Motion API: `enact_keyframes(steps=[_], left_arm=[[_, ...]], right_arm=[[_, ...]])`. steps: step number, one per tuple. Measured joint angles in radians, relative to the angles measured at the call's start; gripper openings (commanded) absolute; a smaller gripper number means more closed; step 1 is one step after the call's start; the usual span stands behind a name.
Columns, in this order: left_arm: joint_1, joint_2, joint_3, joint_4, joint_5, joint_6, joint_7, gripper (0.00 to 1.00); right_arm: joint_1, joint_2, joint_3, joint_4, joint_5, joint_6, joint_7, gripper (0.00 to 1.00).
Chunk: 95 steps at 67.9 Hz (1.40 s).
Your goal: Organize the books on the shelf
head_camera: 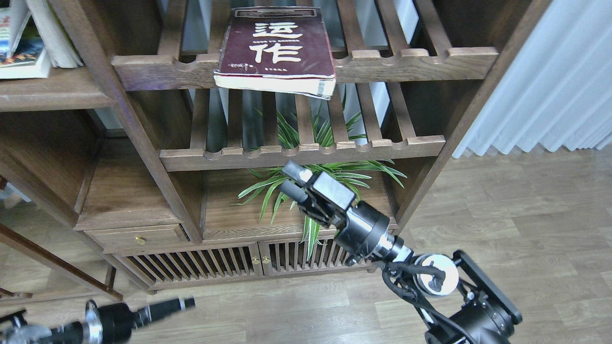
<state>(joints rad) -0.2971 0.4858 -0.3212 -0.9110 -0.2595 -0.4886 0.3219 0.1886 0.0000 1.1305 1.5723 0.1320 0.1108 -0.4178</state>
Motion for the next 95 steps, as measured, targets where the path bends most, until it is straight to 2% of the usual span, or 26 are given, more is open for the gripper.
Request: enact_keyframes(steps=[22, 25, 38, 53, 56, 74, 81, 86, 95], left_arm=[[0.040, -0.001, 0.000, 0.040, 0.001, 0.000, -0.006, 1.00], [0.054, -0.001, 0.000, 0.048, 0.000, 0.000, -0.007, 1.00], [0.074, 0.004, -0.002, 0.052, -0.001, 0.000, -0.009, 1.00], [0.084, 0.012, -0.003, 0.053, -0.004, 0.000, -0.011, 1.00], [0.086, 0.013, -0.004, 0.053, -0.004, 0.000, -0.011, 1.00], [0.102, 0.016, -0.006, 0.054, -0.004, 0.000, -0.011, 1.00], [0.107, 0.017, -0.007, 0.054, -0.004, 0.000, -0.011, 1.00], [0.109, 0.018, -0.007, 0.054, -0.004, 0.000, -0.011, 1.00], [0.111, 0.020, -0.011, 0.054, -0.004, 0.000, -0.011, 1.00]], right_arm=[[0.179, 0.000, 0.009, 0.006, -0.015, -0.199, 0.054, 0.94], [0.238, 0.000, 0.015, 0.002, -0.016, -0.263, 0.068, 0.94], [0.298, 0.000, 0.025, -0.009, -0.021, -0.354, 0.080, 0.94], [0.306, 0.000, 0.063, -0.020, -0.079, -0.419, 0.082, 0.87], [0.307, 0.000, 0.078, -0.026, -0.099, -0.425, 0.082, 0.80], [0.316, 0.000, 0.120, -0.032, -0.115, -0.428, 0.082, 0.58], [0.328, 0.000, 0.124, -0.033, -0.115, -0.428, 0.082, 0.37], [0.335, 0.000, 0.128, -0.034, -0.115, -0.425, 0.080, 0.28], [0.345, 0.000, 0.147, -0.034, -0.110, -0.414, 0.066, 0.05]])
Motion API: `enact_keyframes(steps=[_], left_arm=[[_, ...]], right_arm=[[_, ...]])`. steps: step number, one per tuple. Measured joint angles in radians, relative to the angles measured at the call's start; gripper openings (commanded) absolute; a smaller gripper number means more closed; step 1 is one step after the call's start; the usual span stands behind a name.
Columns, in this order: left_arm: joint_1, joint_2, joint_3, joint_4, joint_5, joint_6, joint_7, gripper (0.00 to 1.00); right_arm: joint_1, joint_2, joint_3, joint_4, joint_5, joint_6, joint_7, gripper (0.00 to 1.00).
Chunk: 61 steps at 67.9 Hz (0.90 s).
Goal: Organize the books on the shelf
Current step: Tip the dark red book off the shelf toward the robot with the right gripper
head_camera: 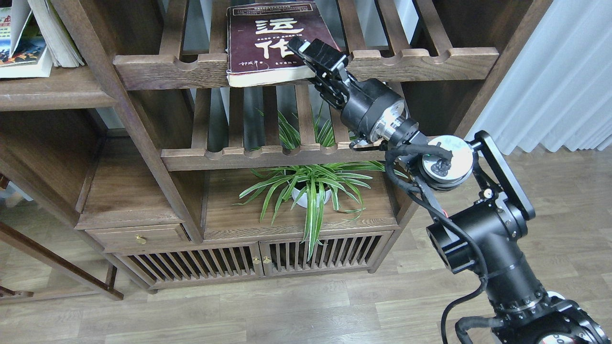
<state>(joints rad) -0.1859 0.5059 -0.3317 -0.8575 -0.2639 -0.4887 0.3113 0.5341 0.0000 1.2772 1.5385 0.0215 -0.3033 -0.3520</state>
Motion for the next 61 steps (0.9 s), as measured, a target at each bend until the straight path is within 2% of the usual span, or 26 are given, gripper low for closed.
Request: enact_keyframes(steps=[5, 6, 13, 19, 36, 51, 52, 61], left_arm=[[0.000, 0.003, -0.001, 0.000, 0.000, 0.000, 0.000, 1.00], [0.000, 0.006, -0.002, 0.000, 0.000, 0.000, 0.000, 1.00], [0.001, 0.012, -0.004, 0.000, 0.000, 0.000, 0.001, 1.00], [0.001, 0.015, -0.006, 0.009, 0.002, 0.000, 0.004, 1.00], [0.002, 0.017, -0.007, 0.041, -0.018, 0.000, -0.001, 1.00], [0.002, 0.010, -0.016, 0.036, -0.128, 0.000, -0.003, 1.00], [0.002, 0.004, -0.017, 0.030, -0.165, 0.000, -0.003, 1.00], [0.001, -0.004, -0.029, -0.010, -0.239, 0.000, -0.006, 1.00]], right_arm=[[0.000, 0.000, 0.004, 0.000, 0.005, 0.017, -0.021, 0.03], [0.000, 0.000, 0.008, 0.002, 0.010, 0.043, -0.047, 0.02], [-0.007, 0.000, 0.012, 0.005, 0.019, 0.101, -0.103, 0.02], [-0.019, 0.000, 0.015, 0.013, 0.030, 0.158, -0.130, 0.02], [-0.112, 0.000, 0.023, 0.083, 0.134, 0.292, -0.138, 0.02], [-0.298, 0.000, 0.022, 0.097, 0.179, 0.498, -0.137, 0.01], [-0.345, 0.000, 0.016, 0.101, 0.192, 0.544, -0.136, 0.01], [-0.449, 0.000, -0.003, 0.105, 0.217, 0.635, -0.136, 0.01]])
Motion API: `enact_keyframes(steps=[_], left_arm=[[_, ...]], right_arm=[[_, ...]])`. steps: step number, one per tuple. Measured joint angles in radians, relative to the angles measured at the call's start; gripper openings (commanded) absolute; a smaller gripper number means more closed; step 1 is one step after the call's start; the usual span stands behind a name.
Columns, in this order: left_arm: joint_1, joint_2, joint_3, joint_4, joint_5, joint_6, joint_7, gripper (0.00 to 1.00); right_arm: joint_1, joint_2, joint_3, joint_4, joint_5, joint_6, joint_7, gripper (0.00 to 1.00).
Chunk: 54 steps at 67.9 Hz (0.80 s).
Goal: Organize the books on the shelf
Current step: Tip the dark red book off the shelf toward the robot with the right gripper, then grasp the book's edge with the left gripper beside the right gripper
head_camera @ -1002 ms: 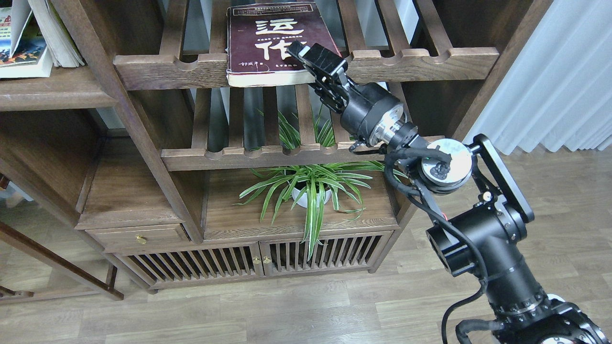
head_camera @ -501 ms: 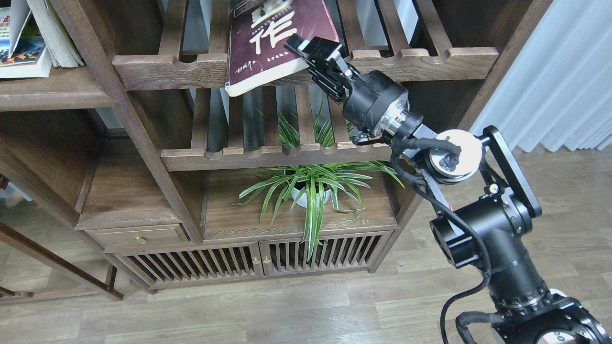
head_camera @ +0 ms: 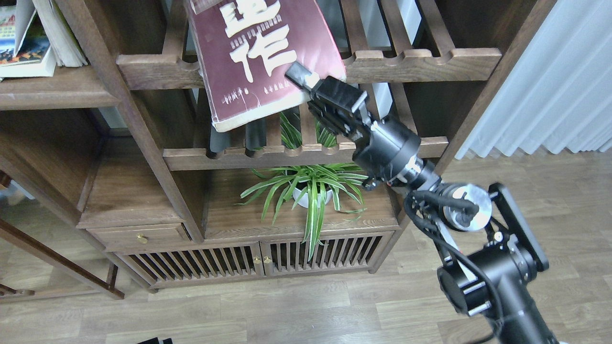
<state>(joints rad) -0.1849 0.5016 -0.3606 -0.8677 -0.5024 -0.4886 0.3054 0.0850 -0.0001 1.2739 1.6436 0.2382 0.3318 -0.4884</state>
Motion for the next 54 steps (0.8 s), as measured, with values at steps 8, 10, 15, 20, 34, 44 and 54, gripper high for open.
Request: enact_keyframes(steps=[8, 10, 15, 20, 34, 44, 54], left_arm=[[-0.002, -0.004, -0.027, -0.058, -0.048, 0.000, -0.018, 1.00], [-0.004, -0.005, -0.036, -0.078, -0.054, 0.000, -0.028, 1.00], [-0.008, -0.007, -0.053, -0.130, -0.060, 0.000, -0.059, 1.00], [-0.010, -0.009, -0.071, -0.192, -0.062, 0.000, -0.097, 1.00], [-0.011, -0.011, -0.132, -0.359, -0.062, 0.000, -0.199, 1.00], [0.000, -0.001, -0.173, -0.468, -0.064, 0.000, -0.227, 1.00], [0.034, 0.011, -0.224, -0.568, -0.064, 0.000, -0.229, 1.00]], right_arm=[[-0.101, 0.000, -0.035, 0.000, 0.033, 0.073, 0.000, 0.01], [-0.122, 0.000, -0.046, 0.000, 0.040, 0.087, 0.000, 0.01], [-0.180, 0.000, -0.080, 0.000, 0.056, 0.122, 0.000, 0.01], [-0.218, 0.000, -0.110, -0.006, 0.061, 0.142, 0.000, 0.01], [-0.257, 0.000, -0.166, -0.048, 0.062, 0.157, 0.000, 0.01], [-0.257, 0.000, -0.172, -0.114, 0.063, 0.158, 0.000, 0.01], [-0.248, 0.000, -0.175, -0.189, 0.086, 0.158, 0.000, 0.01]])
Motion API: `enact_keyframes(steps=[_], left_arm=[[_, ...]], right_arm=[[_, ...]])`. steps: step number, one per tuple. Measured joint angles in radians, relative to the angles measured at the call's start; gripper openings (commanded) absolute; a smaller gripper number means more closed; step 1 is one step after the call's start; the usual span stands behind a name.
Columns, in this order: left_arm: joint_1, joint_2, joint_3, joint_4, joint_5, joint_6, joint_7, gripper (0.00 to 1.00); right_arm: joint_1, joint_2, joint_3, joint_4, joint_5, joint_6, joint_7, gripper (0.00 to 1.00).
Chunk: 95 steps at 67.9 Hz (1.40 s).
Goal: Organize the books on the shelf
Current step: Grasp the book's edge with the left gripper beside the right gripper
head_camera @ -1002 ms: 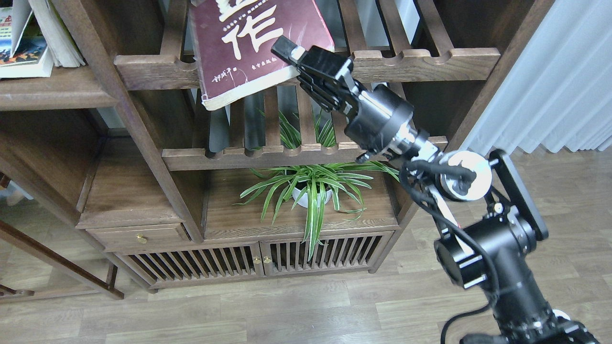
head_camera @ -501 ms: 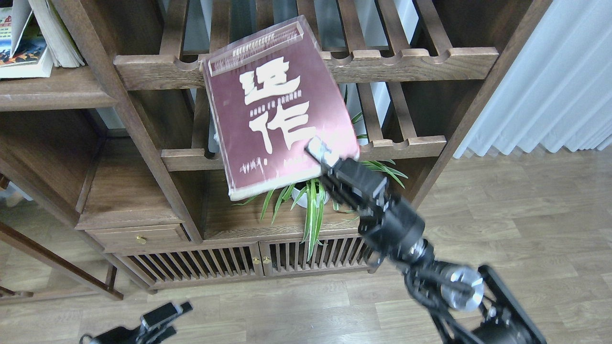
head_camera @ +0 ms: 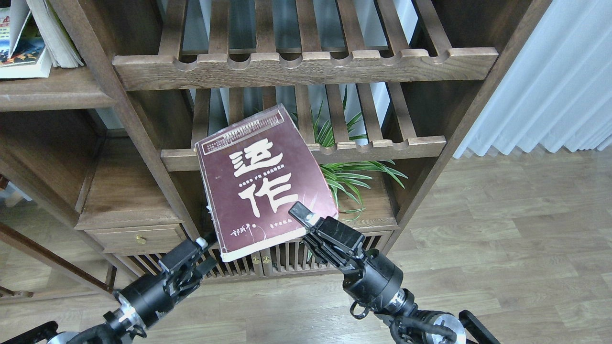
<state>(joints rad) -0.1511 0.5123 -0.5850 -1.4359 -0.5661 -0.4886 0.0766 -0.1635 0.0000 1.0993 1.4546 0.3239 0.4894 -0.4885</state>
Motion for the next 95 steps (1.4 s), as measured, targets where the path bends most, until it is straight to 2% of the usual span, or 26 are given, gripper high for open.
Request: enact_keyframes(steps=[16, 51, 70, 77, 95], left_arm=[[0.056, 0.030, -0.026, -0.089, 0.000, 0.000, 0.000, 1.00], [0.035, -0.012, -0.082, -0.099, 0.002, 0.000, 0.005, 0.97], [-0.027, -0.103, -0.079, -0.075, 0.006, 0.000, 0.010, 0.95], [-0.061, -0.162, -0.078, -0.030, 0.008, 0.000, 0.013, 0.95], [-0.089, -0.213, -0.079, 0.038, 0.011, 0.000, 0.013, 0.99]], right_arm=[[0.010, 0.000, -0.001, -0.077, 0.033, 0.000, 0.000, 0.02], [0.006, 0.000, -0.001, -0.089, 0.041, -0.001, 0.000, 0.02], [0.008, 0.000, -0.006, -0.089, 0.039, -0.001, 0.000, 0.02], [0.009, 0.000, -0.014, -0.089, 0.037, -0.001, 0.000, 0.02], [0.009, 0.000, -0.014, -0.089, 0.037, -0.001, 0.000, 0.02]])
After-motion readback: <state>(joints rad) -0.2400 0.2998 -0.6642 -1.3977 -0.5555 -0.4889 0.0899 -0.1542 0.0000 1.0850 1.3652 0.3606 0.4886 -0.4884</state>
